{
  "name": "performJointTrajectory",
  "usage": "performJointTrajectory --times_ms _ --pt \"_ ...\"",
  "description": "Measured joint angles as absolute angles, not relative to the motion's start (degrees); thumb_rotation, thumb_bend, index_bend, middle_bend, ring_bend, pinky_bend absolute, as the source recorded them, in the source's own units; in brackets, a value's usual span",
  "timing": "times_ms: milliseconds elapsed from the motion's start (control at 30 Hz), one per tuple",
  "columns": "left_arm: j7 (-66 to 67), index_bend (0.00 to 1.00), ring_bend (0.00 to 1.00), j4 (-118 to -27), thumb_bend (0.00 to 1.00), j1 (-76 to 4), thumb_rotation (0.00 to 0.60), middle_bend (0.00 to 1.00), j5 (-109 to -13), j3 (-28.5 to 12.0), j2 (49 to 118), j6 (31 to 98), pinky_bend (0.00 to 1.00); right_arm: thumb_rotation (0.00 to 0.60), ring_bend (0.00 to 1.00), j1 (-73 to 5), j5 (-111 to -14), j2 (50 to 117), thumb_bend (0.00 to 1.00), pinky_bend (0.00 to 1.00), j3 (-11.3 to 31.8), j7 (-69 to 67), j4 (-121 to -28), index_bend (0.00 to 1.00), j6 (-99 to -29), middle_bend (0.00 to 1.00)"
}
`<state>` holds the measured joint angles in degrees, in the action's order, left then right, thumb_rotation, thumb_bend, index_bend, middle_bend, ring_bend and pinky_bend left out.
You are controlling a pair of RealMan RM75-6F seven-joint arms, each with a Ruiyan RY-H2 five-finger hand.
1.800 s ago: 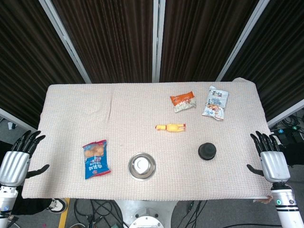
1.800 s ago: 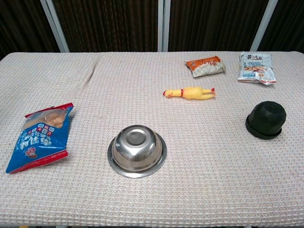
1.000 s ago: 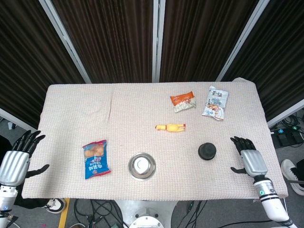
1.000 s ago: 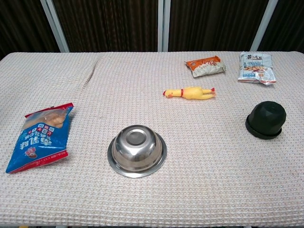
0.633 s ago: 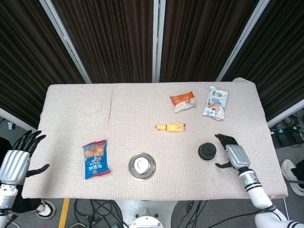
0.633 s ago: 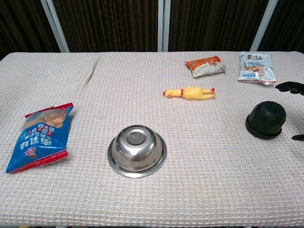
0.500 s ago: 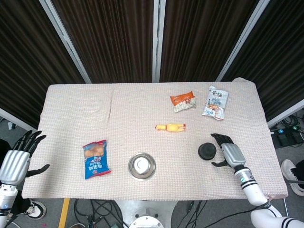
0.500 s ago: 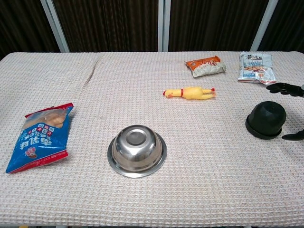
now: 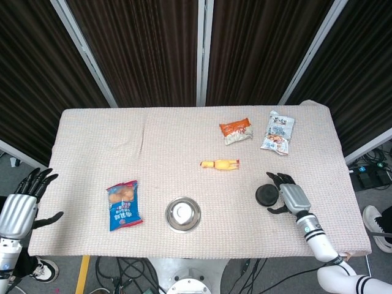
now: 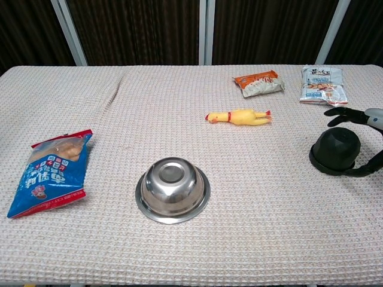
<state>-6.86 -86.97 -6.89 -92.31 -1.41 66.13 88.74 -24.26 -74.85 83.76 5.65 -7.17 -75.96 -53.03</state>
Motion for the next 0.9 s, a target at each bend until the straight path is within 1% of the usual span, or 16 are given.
performJointTrajectory --times_ms 367,633,900 --pt "-7.34 0.16 0.00 -86.40 0.09 -6.98 0.600 0.08 -92.02 -1.41 66.28 88.44 0.16 0.600 0.00 -24.86 -73.41 85.31 0.06 0.00 5.40 -5.46 -74.64 0.00 -52.32 0.15" --pt "-8.23 0.16 0.00 -85.46 0.08 -6.78 0.600 0.08 -91.59 -1.25 66.11 88.27 0.16 0.600 0.00 -25.45 -73.29 86.46 0.10 0.00 5.26 -5.80 -73.28 0.00 -51.63 0.16" --pt "-8.09 0.16 0.00 -85.60 0.09 -6.91 0.600 0.08 -91.85 -1.20 66.06 88.26 0.16 0.600 0.00 -25.55 -73.66 86.95 0.12 0.00 5.29 -5.85 -72.92 0.00 -52.46 0.23"
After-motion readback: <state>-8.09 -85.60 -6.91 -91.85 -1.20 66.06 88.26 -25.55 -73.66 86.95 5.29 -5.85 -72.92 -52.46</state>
